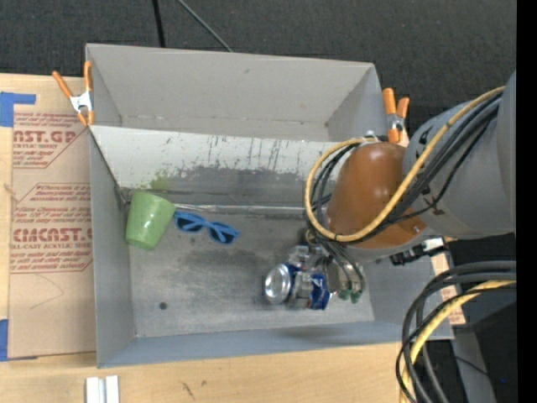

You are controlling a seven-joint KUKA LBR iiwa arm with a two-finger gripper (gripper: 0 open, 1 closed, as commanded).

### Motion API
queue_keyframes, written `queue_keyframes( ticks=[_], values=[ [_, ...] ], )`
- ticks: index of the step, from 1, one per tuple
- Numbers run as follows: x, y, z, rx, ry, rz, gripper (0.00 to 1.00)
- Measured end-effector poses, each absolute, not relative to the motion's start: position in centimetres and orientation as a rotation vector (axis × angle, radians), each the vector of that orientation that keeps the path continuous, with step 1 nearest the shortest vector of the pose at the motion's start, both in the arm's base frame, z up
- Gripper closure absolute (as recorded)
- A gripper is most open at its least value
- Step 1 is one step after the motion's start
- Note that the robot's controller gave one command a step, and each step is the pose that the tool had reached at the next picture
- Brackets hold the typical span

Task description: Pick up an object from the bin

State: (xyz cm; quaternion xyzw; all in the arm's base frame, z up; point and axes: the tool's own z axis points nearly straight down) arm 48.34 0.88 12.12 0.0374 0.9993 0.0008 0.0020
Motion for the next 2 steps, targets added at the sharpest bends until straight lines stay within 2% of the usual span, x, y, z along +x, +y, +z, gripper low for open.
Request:
queue_keyframes(
  ticks=[1, 2],
  values=[
    [48.5, 1.0, 17.8, 0.116, 3.134, 0.003, 1.00],
    [48.5, 1.1, 20.0, 0.115, 3.137, 0.003, 1.00]
  ],
)
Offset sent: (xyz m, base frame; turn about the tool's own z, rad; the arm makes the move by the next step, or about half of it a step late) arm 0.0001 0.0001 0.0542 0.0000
